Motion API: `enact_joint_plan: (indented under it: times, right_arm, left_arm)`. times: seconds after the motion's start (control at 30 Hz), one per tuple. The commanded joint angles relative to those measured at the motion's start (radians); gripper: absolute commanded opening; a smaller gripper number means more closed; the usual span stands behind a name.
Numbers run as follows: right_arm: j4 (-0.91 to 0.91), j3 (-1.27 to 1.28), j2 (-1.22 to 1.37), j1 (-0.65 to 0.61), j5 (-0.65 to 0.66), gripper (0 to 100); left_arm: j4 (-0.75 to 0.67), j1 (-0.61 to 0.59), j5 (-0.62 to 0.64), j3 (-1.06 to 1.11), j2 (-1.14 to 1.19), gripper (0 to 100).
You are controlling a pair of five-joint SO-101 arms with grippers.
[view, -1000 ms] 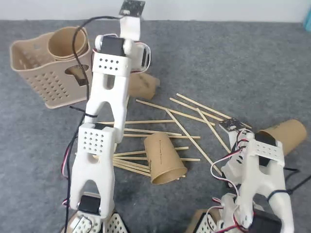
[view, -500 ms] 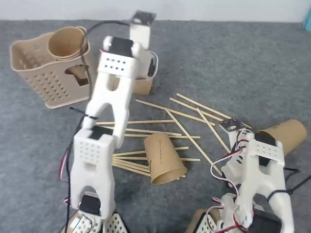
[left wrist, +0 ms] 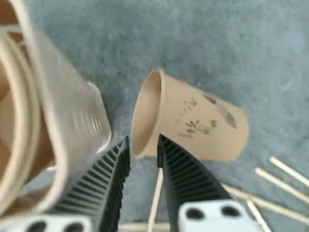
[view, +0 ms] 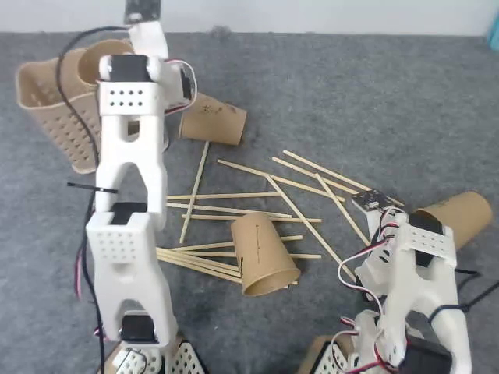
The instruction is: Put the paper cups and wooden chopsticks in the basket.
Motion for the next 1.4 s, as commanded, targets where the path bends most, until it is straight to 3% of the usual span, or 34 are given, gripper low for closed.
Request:
enact_joint_plan:
  times: [0.0,0.23,0.63,0.9,1.37]
  right_arm:
    - [0.004,-0.005,-0.036,0.001,0.011,6.9]
    - [0.004,-0.005,-0.036,0.001,0.011,6.9]
    - [0.004,-0.005,-0.036,0.001,0.011,6.9]
    - [0.004,-0.005,-0.036,0.001,0.011,6.9]
    - [0.004,-0.005,-0.036,0.001,0.012,6.9]
  left_arm:
    - [-0.115,-0.005,-0.006,-0.002,0.052,9]
    - [-0.161,0.003,0.058,0.001,0.158,9]
    - [-0.12,0.196,0.092,-0.001,0.118,9]
    - [-0.311,0.253,0.157,0.001,0.1,9]
    - [-0.333,0.376,0.167,-0.12,0.083,10]
